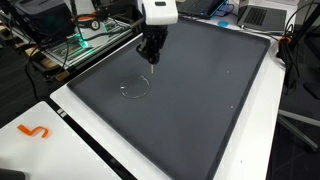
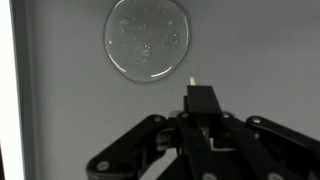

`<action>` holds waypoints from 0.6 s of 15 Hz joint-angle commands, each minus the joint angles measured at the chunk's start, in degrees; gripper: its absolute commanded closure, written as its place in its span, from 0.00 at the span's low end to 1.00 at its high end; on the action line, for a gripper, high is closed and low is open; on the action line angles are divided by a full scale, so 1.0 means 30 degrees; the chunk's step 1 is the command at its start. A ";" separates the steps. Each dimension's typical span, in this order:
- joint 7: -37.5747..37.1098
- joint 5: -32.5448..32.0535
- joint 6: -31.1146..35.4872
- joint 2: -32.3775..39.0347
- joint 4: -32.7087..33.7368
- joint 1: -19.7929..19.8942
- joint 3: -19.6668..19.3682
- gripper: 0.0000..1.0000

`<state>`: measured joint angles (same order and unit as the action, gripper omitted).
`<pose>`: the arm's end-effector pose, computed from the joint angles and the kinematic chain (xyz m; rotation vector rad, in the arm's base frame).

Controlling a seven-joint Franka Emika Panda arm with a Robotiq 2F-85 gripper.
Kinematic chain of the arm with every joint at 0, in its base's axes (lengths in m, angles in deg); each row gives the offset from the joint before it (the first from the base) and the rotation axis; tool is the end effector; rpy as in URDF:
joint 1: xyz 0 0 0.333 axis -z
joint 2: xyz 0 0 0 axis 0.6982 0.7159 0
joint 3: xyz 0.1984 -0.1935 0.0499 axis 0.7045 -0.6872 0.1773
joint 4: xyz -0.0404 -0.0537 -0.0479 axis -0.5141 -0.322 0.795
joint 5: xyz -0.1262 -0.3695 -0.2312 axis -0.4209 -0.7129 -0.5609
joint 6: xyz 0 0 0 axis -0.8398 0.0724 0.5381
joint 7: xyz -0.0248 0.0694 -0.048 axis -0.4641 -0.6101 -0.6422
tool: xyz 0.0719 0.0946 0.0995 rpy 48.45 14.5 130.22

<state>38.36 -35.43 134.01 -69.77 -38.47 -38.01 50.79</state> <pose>0.5726 -0.0982 0.1869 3.1182 0.1103 -0.1986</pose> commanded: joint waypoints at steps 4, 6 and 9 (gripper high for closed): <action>0.6830 0.4323 -0.1576 -0.0417 0.0051 0.1784 -0.0369 0.96; 0.8569 0.5139 -0.2325 -0.0392 0.0257 0.2236 -0.0569 0.96; 1.0929 0.6175 -0.3606 -0.0250 0.0724 0.2762 -0.0949 0.96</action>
<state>64.49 -20.43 127.13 -70.43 -37.45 -31.35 48.73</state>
